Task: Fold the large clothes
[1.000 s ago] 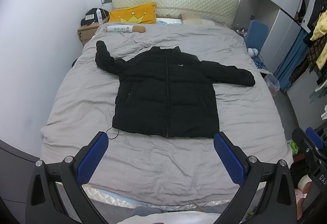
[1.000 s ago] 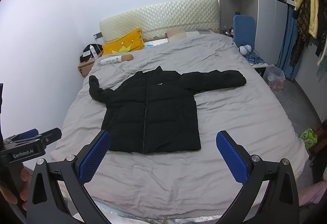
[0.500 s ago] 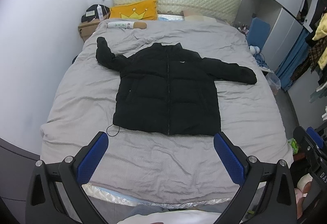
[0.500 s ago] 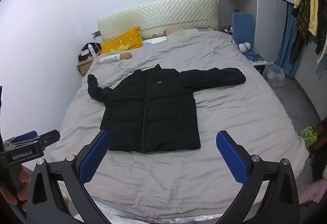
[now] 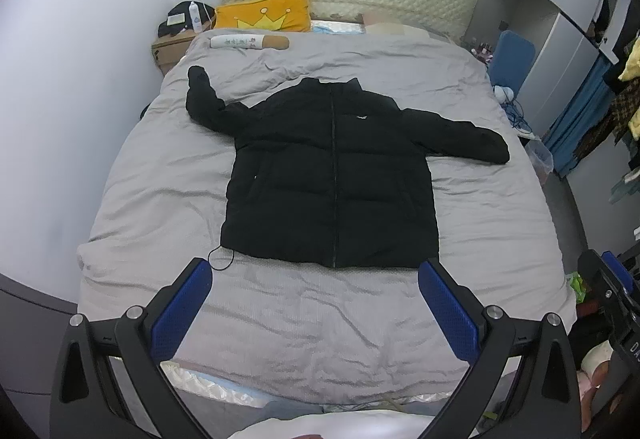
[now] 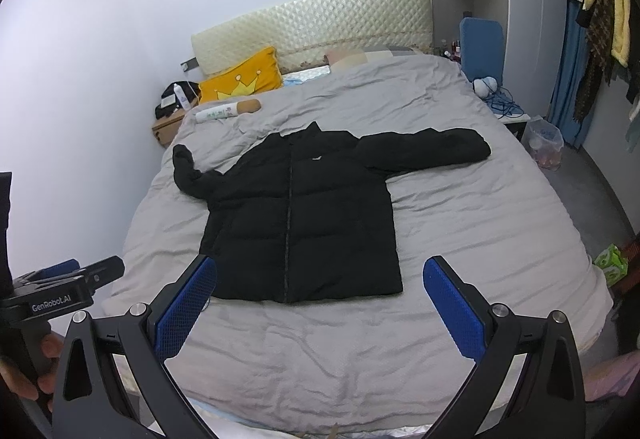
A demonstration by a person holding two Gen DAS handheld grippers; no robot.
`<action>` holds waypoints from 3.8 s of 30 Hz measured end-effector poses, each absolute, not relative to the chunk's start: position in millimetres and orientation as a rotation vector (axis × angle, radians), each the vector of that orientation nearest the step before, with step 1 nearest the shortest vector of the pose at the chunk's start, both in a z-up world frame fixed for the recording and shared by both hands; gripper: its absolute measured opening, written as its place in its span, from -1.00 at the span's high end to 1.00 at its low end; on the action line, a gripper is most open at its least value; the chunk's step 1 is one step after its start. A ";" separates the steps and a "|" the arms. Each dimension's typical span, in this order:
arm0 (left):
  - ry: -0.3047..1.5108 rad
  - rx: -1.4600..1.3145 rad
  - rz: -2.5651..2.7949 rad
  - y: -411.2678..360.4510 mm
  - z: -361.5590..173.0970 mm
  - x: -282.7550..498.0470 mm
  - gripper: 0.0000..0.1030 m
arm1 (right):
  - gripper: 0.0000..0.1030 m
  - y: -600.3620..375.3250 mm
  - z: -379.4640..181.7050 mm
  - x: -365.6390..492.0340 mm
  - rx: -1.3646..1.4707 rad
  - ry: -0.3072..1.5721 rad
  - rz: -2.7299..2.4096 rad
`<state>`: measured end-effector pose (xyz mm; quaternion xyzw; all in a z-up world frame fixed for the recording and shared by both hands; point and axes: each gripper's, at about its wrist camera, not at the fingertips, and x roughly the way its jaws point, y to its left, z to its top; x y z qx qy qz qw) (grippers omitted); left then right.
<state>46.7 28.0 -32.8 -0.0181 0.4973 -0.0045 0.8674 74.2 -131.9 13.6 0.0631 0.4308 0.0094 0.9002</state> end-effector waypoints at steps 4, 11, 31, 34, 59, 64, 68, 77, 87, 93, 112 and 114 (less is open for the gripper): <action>1.043 -0.036 -0.019 26.9 -35.2 57.5 -0.99 | -1.00 -130.1 11.3 84.1 0.137 0.893 0.013; 1.078 -0.071 -0.039 30.3 -55.6 78.2 -0.99 | -1.00 -134.1 3.4 95.5 0.141 0.870 0.003; 1.260 -0.139 0.034 139.3 -306.0 198.0 -0.97 | -0.55 -188.0 -233.7 211.6 0.133 1.046 0.036; 1.266 -0.163 0.078 166.7 -358.6 218.0 -0.97 | -0.47 -203.4 -284.7 228.9 0.156 1.104 0.035; 1.333 -0.374 -0.094 248.2 -499.7 293.9 0.42 | 0.77 -241.1 -424.5 281.9 0.302 1.310 0.117; 1.337 -0.347 -0.083 244.6 -474.2 283.0 0.76 | 0.86 -237.1 -378.9 275.8 0.241 1.259 0.152; 1.334 -0.349 -0.092 241.6 -447.8 258.3 0.80 | 0.88 -230.0 -339.8 268.7 0.217 1.226 0.180; 1.332 -0.351 -0.095 243.1 -389.2 212.7 0.83 | 0.89 -206.5 -288.6 219.5 0.135 1.250 0.221; 1.402 -0.327 -0.081 252.9 -364.7 150.1 0.82 | 0.89 -209.8 -277.1 131.6 0.127 1.345 0.179; 1.468 -0.275 -0.065 254.6 -387.6 123.0 0.81 | 0.88 -212.2 -300.2 112.4 0.100 1.415 0.129; 1.551 -0.053 -0.008 200.7 -489.0 179.5 0.70 | 0.84 -226.7 -432.2 139.6 0.145 1.579 -0.017; 1.545 -0.050 -0.007 199.8 -485.3 184.2 0.69 | 0.80 -226.2 -428.4 143.7 0.157 1.583 -0.020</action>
